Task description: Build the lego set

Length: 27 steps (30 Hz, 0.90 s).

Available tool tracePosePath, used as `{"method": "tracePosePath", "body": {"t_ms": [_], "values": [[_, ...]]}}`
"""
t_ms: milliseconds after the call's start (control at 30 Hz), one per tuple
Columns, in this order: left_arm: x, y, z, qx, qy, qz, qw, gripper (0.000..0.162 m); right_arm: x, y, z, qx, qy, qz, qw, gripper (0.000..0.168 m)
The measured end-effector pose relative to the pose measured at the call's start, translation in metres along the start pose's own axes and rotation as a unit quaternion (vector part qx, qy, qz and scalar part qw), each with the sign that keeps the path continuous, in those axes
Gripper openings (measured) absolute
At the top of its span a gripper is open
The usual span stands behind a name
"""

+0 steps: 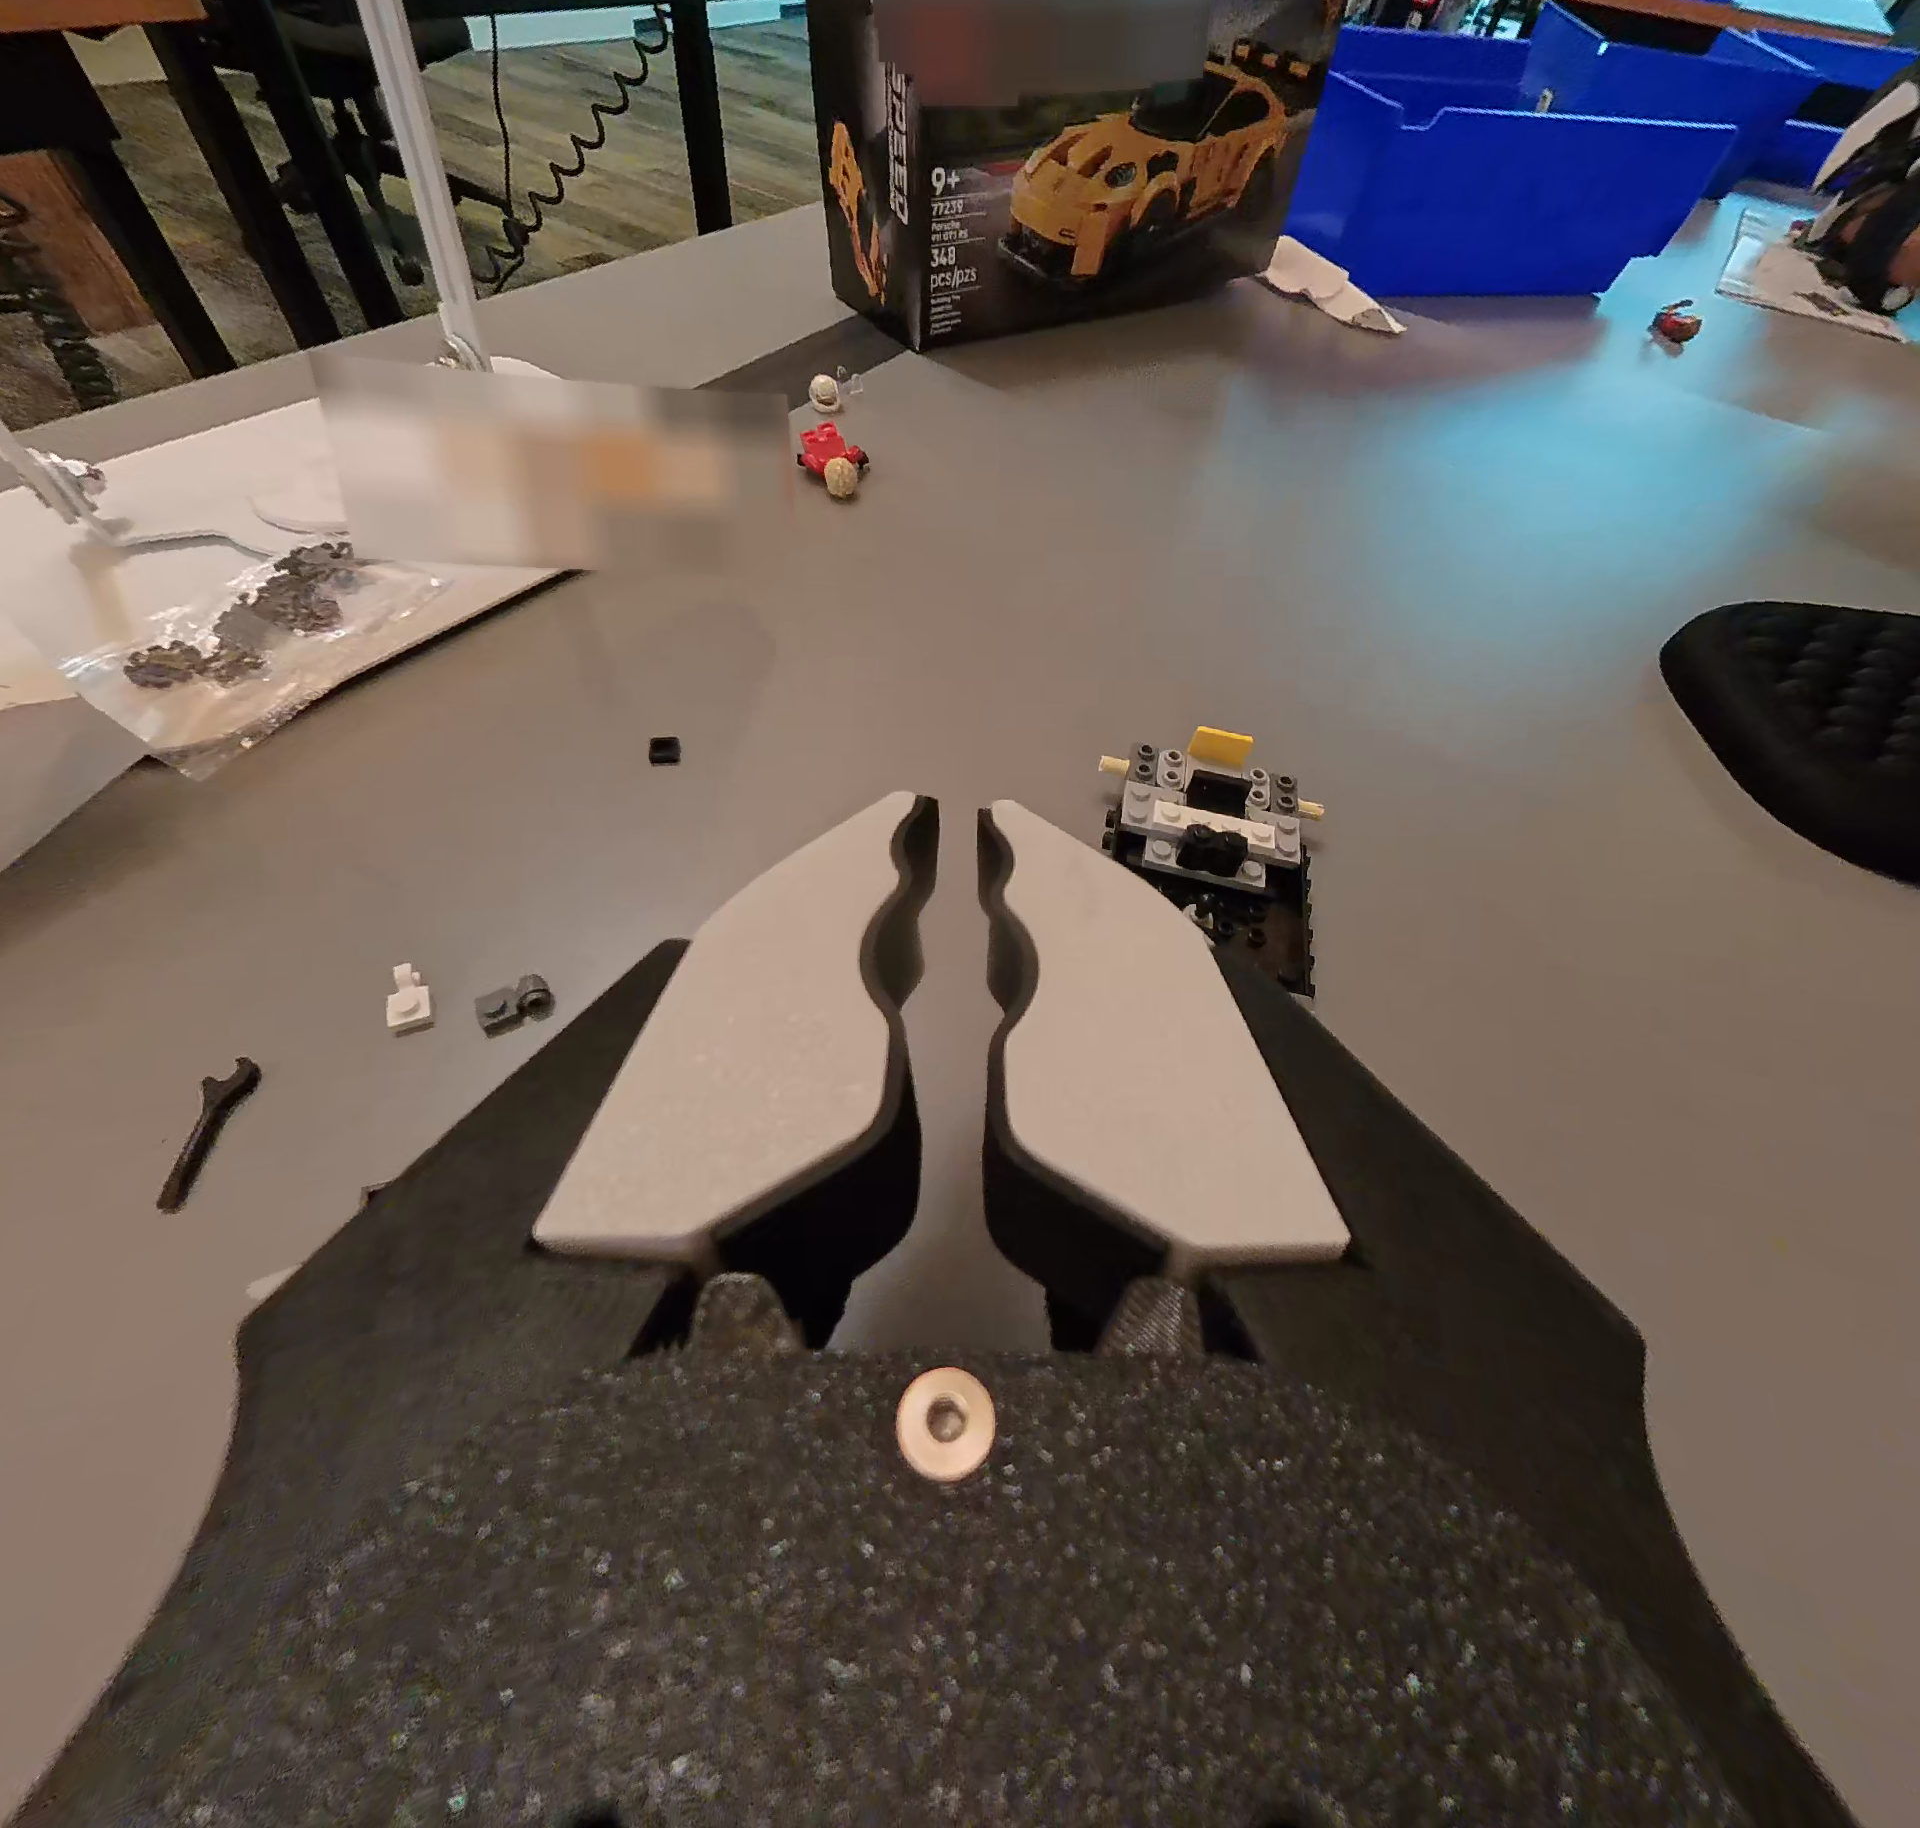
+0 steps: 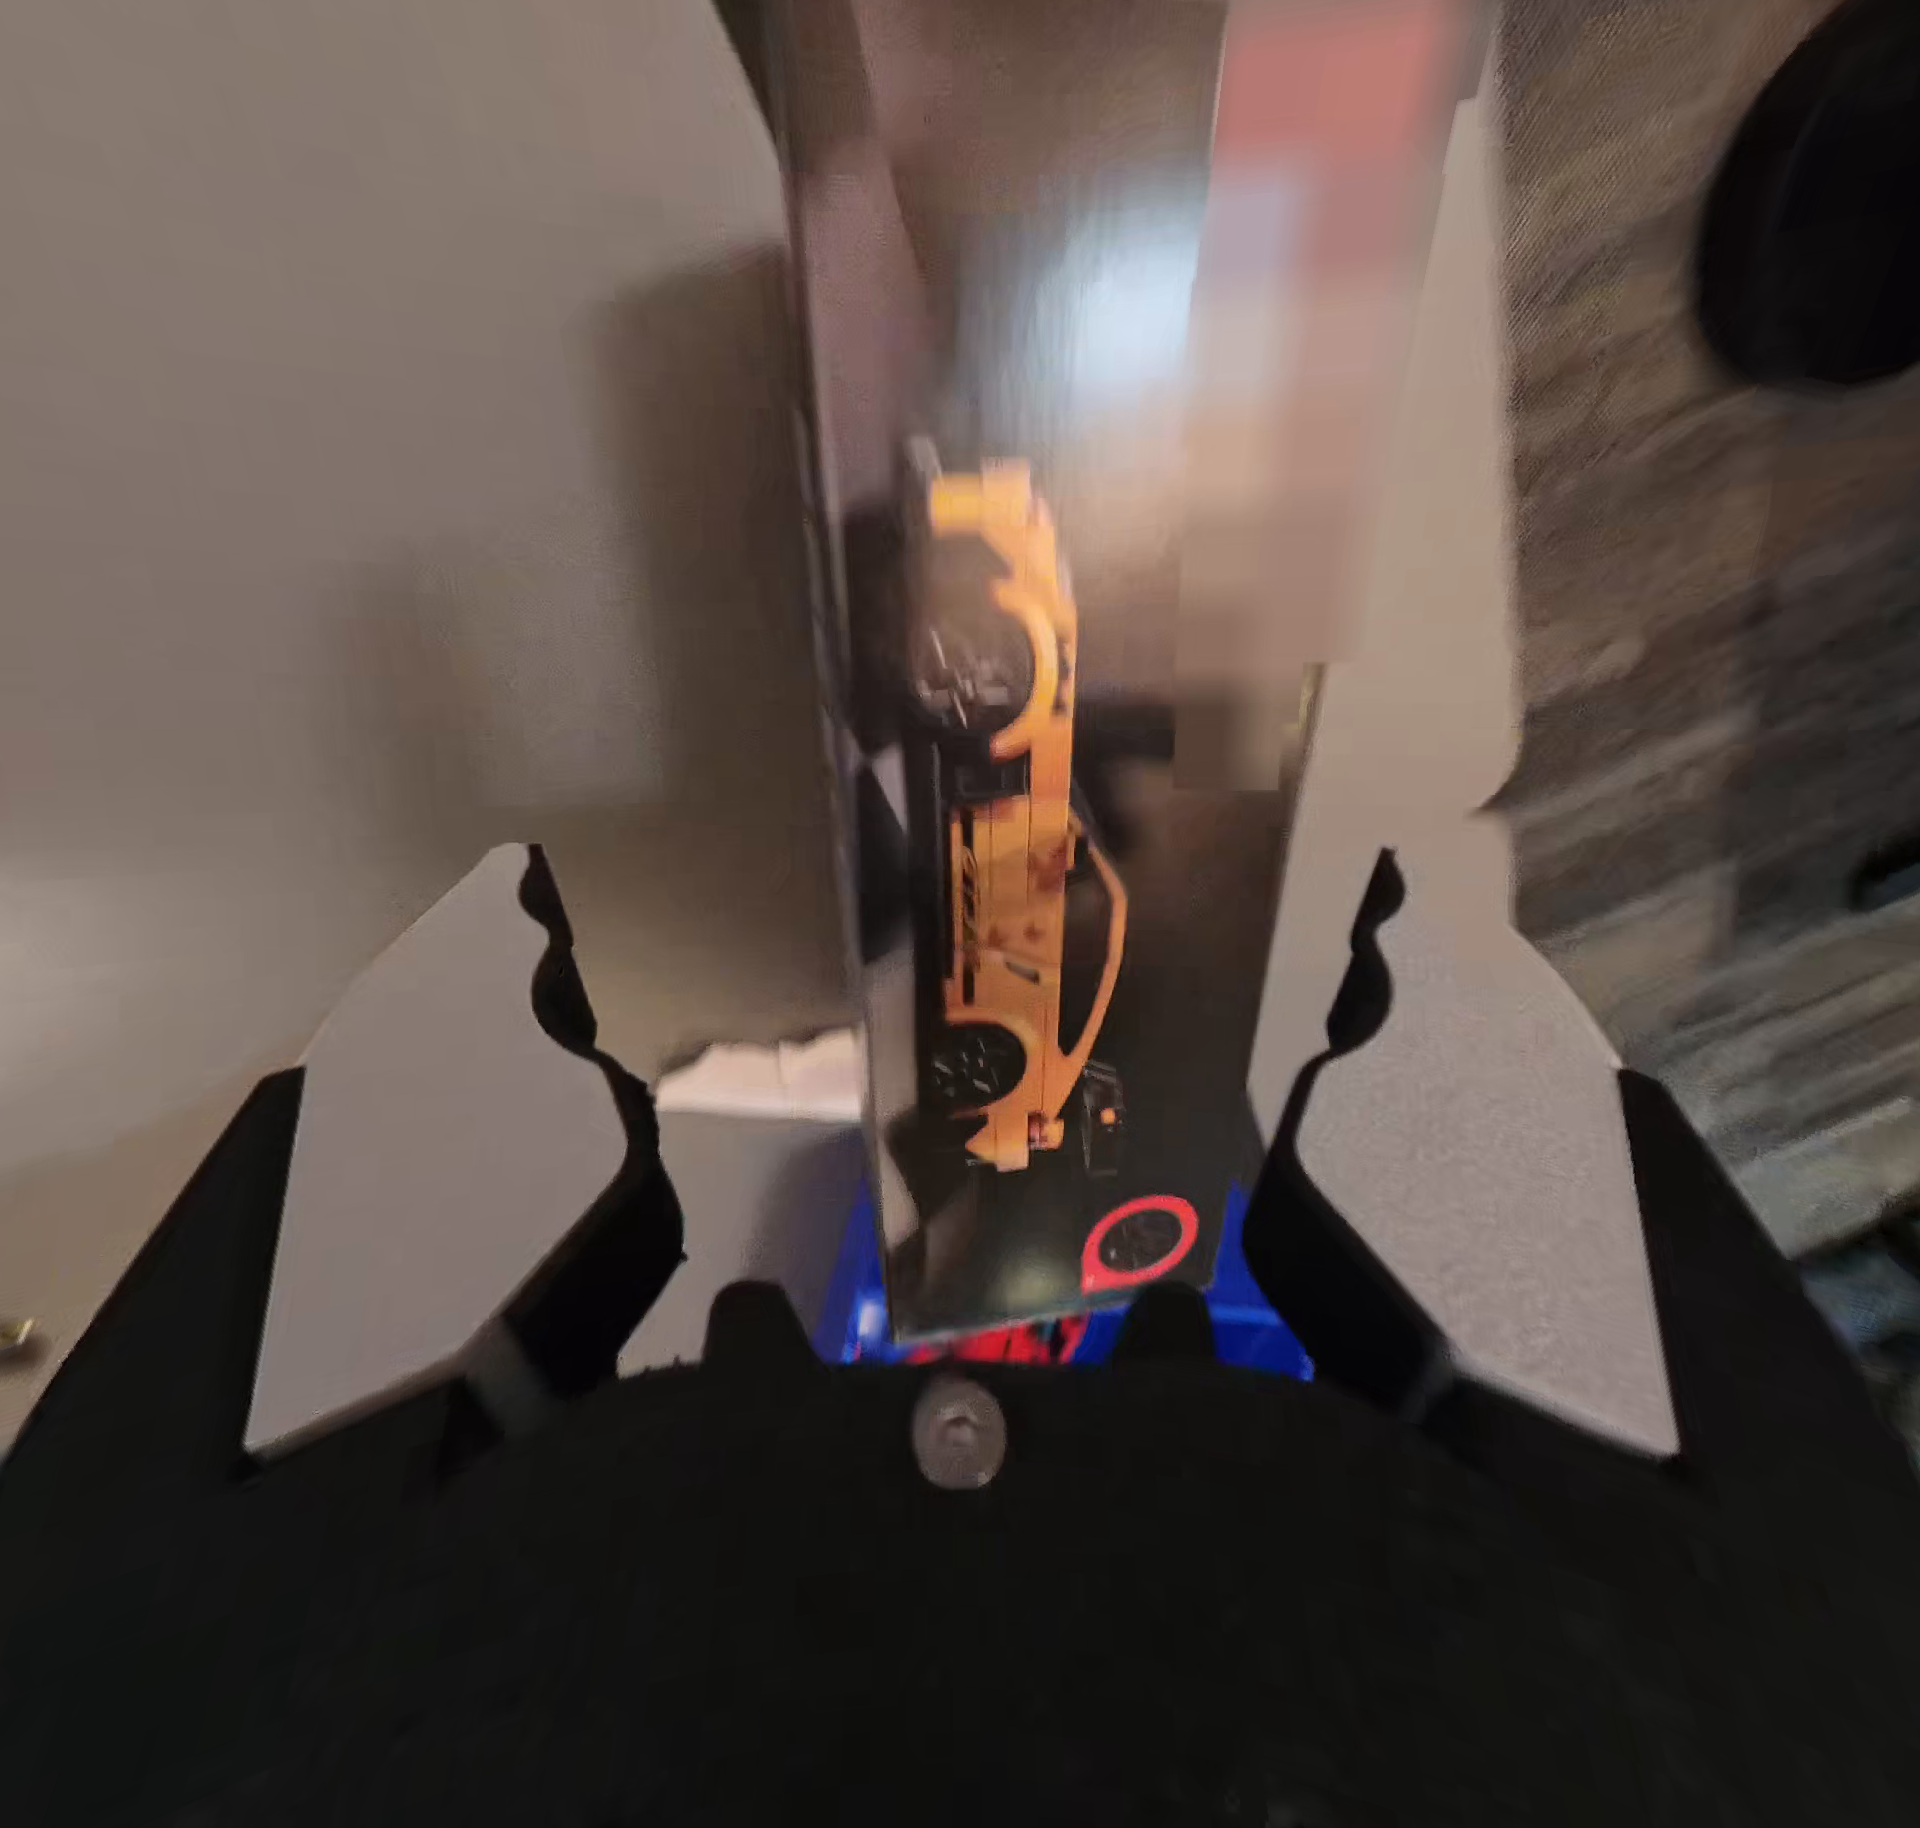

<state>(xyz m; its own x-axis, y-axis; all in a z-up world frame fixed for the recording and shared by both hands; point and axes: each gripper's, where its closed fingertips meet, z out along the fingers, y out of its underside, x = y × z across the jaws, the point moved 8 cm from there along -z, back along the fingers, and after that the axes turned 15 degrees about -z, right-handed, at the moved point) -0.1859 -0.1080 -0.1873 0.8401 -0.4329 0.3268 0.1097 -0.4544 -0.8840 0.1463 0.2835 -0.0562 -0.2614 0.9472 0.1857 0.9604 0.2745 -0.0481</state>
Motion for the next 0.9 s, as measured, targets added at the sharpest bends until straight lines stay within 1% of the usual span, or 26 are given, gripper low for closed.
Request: {"method": "tracePosePath", "body": {"t_ms": [67,133,167,200,267,300,367,467,533,633,700,733,800,900], "values": [[-0.001,-0.001,-0.002,0.006,-0.002,0.0,1.0,0.007,-0.01,-0.026,-0.026,0.096,0.072,-0.011,0.993,0.132],[-0.001,-0.004,-0.004,0.013,-0.009,-0.001,1.0,0.007,-0.029,-0.051,-0.043,0.203,0.136,-0.008,0.97,0.118],[-0.002,-0.006,-0.006,0.018,-0.015,-0.002,1.0,0.007,-0.041,-0.064,-0.046,0.249,0.157,0.002,0.956,0.111],[-0.003,-0.008,-0.008,0.023,-0.022,-0.003,0.999,0.007,-0.053,-0.076,-0.043,0.287,0.178,0.012,0.941,0.106],[-0.005,-0.014,-0.013,0.036,-0.041,-0.004,0.999,0.007,-0.075,-0.099,-0.026,0.351,0.221,0.045,0.909,0.089],[-0.008,-0.018,-0.015,0.038,-0.056,-0.003,0.998,0.007,-0.086,-0.112,-0.015,0.384,0.224,0.062,0.894,0.088],[-0.015,-0.028,-0.021,0.044,-0.086,-0.003,0.995,0.008,-0.1,-0.136,0.013,0.427,0.21,0.107,0.873,0.087],[-0.041,-0.057,-0.022,0.058,-0.133,-0.038,0.989,0.011,-0.098,-0.173,0.051,0.466,0.215,0.157,0.844,0.082],[-0.069,-0.081,-0.012,0.077,-0.152,-0.071,0.983,0.015,-0.084,-0.192,0.069,0.472,0.244,0.187,0.826,0.076],[-0.119,-0.104,0.012,0.142,-0.163,-0.144,0.966,0.02,-0.06,-0.215,0.085,0.472,0.311,0.216,0.797,0.066],[-0.145,-0.111,0.033,0.171,-0.148,-0.204,0.953,0.021,-0.048,-0.228,0.091,0.465,0.334,0.229,0.787,0.062],[-0.155,-0.112,0.045,0.173,-0.149,-0.213,0.95,0.021,-0.043,-0.233,0.094,0.464,0.335,0.234,0.786,0.061],[-0.17,-0.114,0.068,0.169,-0.181,-0.195,0.949,0.021,-0.035,-0.24,0.105,0.455,0.344,0.253,0.781,0.059],[-0.181,-0.119,0.095,0.18,-0.23,-0.151,0.944,0.024,-0.025,-0.245,0.112,0.451,0.36,0.29,0.763,0.056]]}}
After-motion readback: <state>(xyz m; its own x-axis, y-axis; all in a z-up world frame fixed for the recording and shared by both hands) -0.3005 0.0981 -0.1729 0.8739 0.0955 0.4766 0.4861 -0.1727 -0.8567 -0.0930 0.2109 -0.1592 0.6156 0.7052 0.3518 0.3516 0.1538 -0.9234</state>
